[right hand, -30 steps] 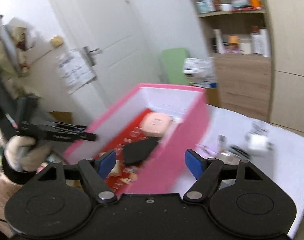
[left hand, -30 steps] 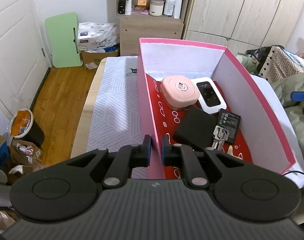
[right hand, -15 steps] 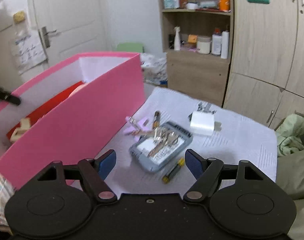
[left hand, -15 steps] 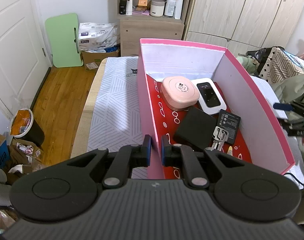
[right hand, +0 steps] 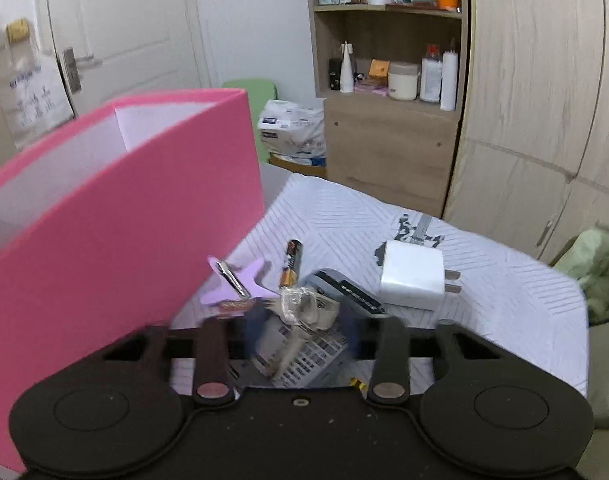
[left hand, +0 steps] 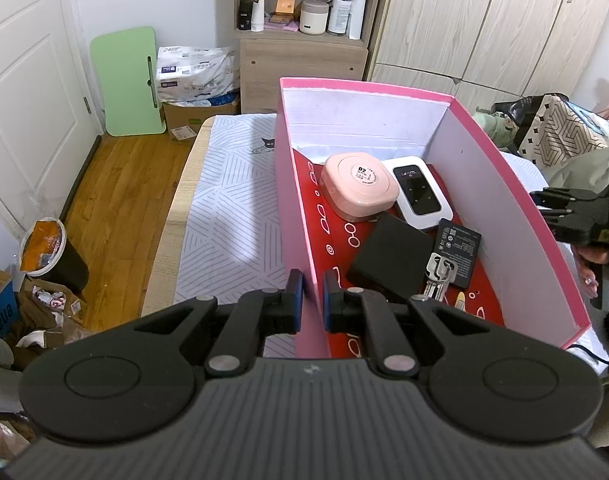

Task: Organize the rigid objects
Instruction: 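Grasp the second set of keys from the gray card with the right gripper, then carry the keys into the box beside the pink case and release, then withdraw the open right gripper from the box toward the bed, then grasp the gray phone battery on the bed with the right gripper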

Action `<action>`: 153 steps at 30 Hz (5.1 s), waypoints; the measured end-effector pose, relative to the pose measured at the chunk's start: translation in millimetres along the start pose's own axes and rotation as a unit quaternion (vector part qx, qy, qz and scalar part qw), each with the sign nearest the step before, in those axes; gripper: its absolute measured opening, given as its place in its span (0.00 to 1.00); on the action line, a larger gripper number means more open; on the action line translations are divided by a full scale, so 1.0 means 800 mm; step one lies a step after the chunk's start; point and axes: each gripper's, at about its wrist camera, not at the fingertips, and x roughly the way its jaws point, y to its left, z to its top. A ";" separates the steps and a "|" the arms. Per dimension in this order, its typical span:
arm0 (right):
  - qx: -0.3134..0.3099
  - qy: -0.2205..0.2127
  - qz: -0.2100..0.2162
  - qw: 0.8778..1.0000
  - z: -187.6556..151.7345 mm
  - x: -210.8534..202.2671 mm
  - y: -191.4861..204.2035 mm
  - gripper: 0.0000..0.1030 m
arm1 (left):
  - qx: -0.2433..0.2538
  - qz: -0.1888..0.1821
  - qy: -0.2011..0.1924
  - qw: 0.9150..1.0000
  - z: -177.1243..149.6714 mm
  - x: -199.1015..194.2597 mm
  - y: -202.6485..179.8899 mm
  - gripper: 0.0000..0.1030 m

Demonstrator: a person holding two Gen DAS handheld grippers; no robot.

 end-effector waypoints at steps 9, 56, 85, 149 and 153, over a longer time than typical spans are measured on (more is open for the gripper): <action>0.059 -0.050 0.016 0.997 0.009 -0.044 -0.007 0.06 | -0.003 -0.003 -0.001 1.000 -0.001 0.000 0.001 0.09; 0.071 0.002 0.266 0.961 0.139 -0.019 0.155 0.17 | 0.010 -0.017 -0.024 1.000 -0.011 -0.004 0.006 0.09; 0.114 -0.001 0.012 0.993 -0.026 -0.075 -0.007 0.57 | 0.012 -0.010 -0.021 1.000 -0.010 -0.004 0.005 0.10; 0.043 0.023 0.030 0.998 -0.029 -0.032 0.059 0.76 | 0.011 -0.016 -0.021 1.000 -0.012 -0.004 0.007 0.10; 0.016 0.014 0.035 0.999 -0.036 -0.035 0.065 0.77 | 0.008 -0.019 -0.019 1.000 -0.010 -0.004 0.009 0.10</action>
